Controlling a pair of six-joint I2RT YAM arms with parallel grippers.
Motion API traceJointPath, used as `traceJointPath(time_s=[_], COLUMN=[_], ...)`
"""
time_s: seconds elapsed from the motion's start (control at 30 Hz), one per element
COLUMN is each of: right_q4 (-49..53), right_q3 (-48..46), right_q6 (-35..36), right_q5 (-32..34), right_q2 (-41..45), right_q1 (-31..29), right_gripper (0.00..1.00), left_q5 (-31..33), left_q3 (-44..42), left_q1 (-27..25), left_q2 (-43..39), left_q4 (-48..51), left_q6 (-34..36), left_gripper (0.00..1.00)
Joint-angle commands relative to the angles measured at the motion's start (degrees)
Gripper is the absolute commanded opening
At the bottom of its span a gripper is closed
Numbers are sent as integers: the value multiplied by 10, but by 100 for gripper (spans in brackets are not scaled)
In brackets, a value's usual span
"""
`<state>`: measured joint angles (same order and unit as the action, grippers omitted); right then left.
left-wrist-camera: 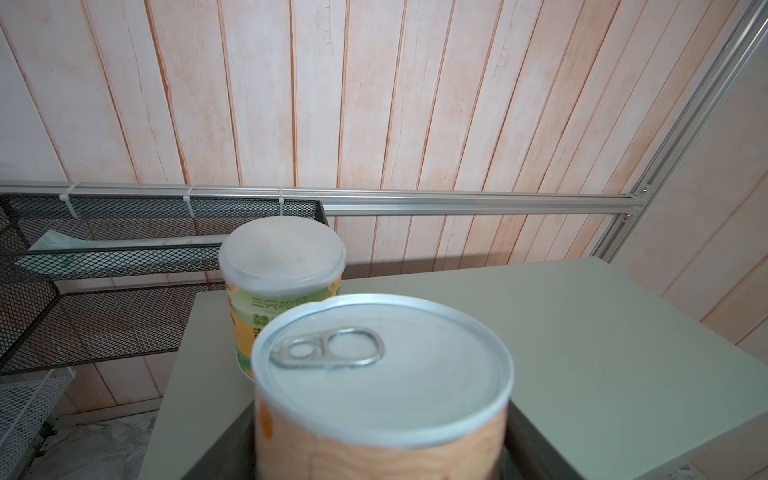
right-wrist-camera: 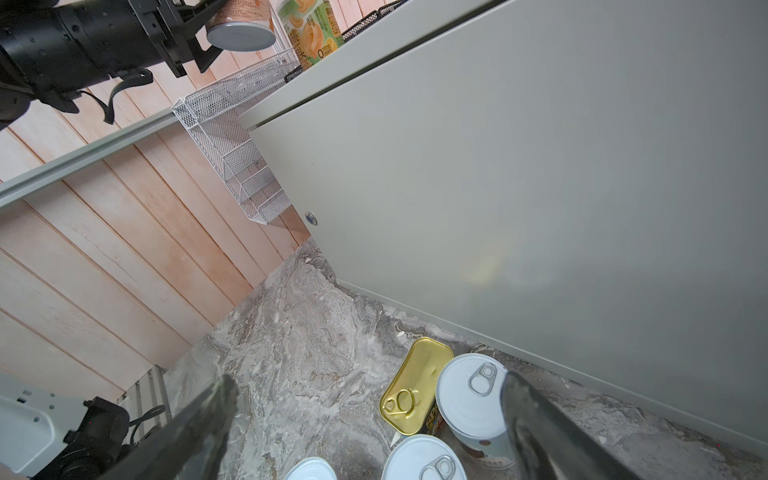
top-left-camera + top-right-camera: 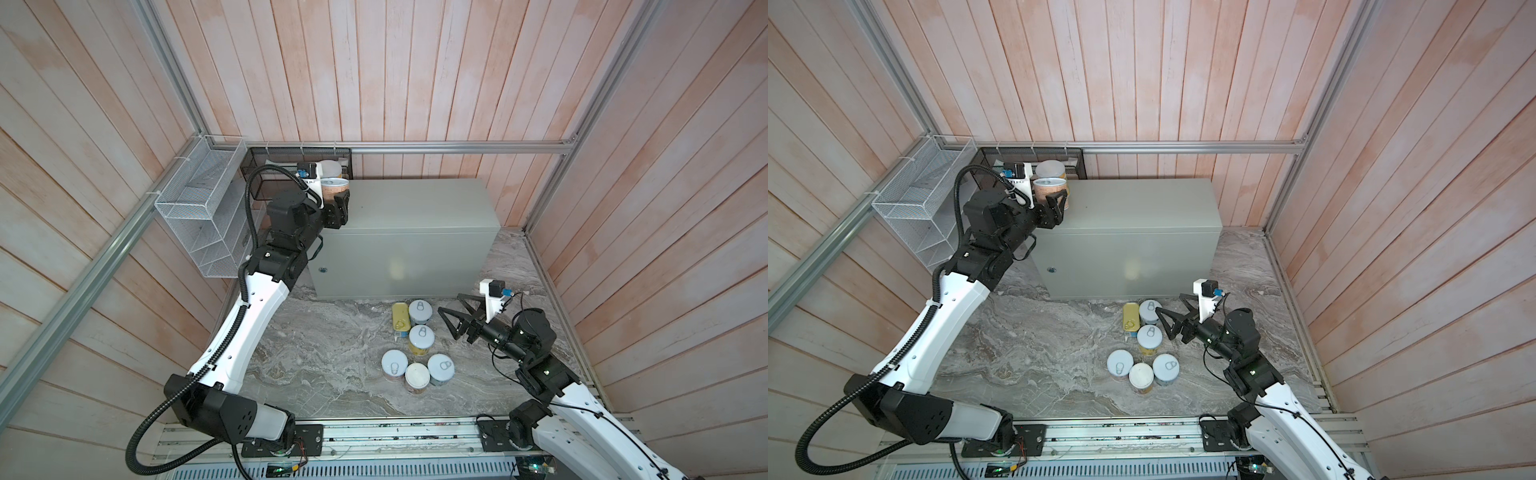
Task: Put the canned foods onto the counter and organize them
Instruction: 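Lift the orange-labelled can with the left gripper while the right gripper withdraws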
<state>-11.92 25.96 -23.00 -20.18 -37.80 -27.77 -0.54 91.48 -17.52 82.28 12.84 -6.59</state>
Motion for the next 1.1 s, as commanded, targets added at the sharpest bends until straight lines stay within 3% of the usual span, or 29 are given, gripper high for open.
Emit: traceJointPath(time_s=[0.0,1.07], right_q4=[5,21], right_q3=[-11,-23], right_q6=[6,-8], right_q5=[15,31], right_q2=[13,23], right_q1=[-1,-1], right_gripper=[98,98], left_q5=[13,18], left_q3=[5,-78], left_q1=[5,35], left_q2=[-5,25], left_q4=[-70,-136], left_q6=[12,25], left_gripper=[42,43])
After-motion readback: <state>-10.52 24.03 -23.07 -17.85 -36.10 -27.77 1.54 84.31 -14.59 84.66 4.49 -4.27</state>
